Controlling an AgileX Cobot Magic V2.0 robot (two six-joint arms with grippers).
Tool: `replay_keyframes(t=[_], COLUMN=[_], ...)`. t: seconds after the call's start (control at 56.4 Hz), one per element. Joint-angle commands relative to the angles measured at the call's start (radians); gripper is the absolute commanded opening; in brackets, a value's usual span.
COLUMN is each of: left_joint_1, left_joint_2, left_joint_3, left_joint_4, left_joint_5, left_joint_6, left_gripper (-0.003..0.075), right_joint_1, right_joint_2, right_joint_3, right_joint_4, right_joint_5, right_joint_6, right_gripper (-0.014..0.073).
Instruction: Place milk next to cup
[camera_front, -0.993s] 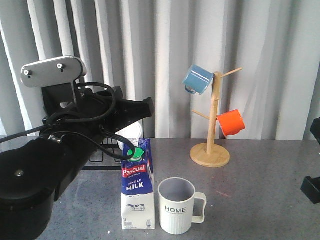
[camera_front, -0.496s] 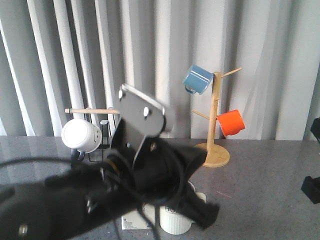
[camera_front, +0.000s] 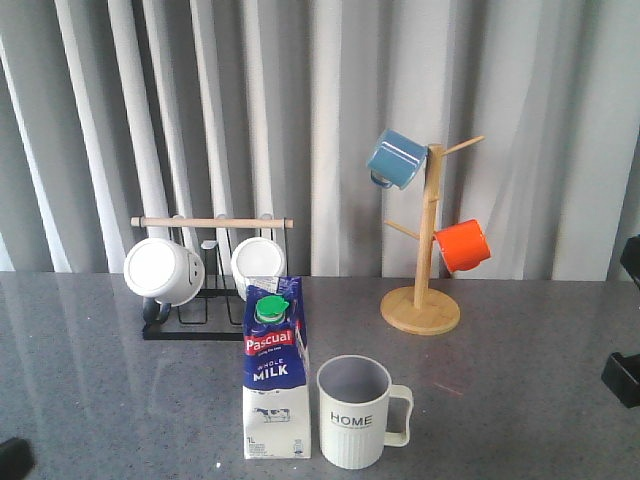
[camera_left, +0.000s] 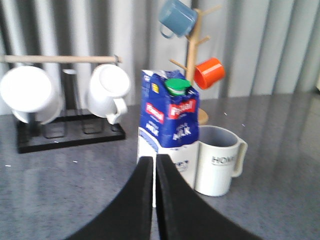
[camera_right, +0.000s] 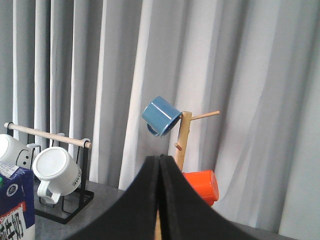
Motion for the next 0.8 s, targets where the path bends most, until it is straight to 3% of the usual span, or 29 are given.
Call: replay_keyframes(t=[0.0, 0.284, 0.514, 0.78], left_joint_1=[0.093, 0.282, 0.296, 0.294], left_joint_2=[-0.174, -0.461, -0.677, -0.667], left_joint_3=[0.052, 0.170, 0.329, 0.336], left_joint_4=[0.003, 0.015, 0.036, 0.082], left_joint_5=[-0.045, 0.184, 0.191, 0.245], left_joint_6=[-0.020, -0.034, -0.036, -0.003], left_gripper=[-0.0007, -0.0007, -0.0007, -0.0007], right_joint_1=[-0.005, -0.005, -0.005, -0.005], right_joint_2=[-0.003, -0.003, -0.003, 0.003], right_joint_3=[-0.029, -0.029, -0.029, -0.029], right_joint_4=[-0.003, -0.003, -0.003, -0.003], right_joint_5=[-0.067, -0.067, -0.067, -0.064], right_joint_6=[0.003, 0.003, 0.003, 0.003], right_gripper=[-0.0008, -0.0008, -0.0008, -0.0008])
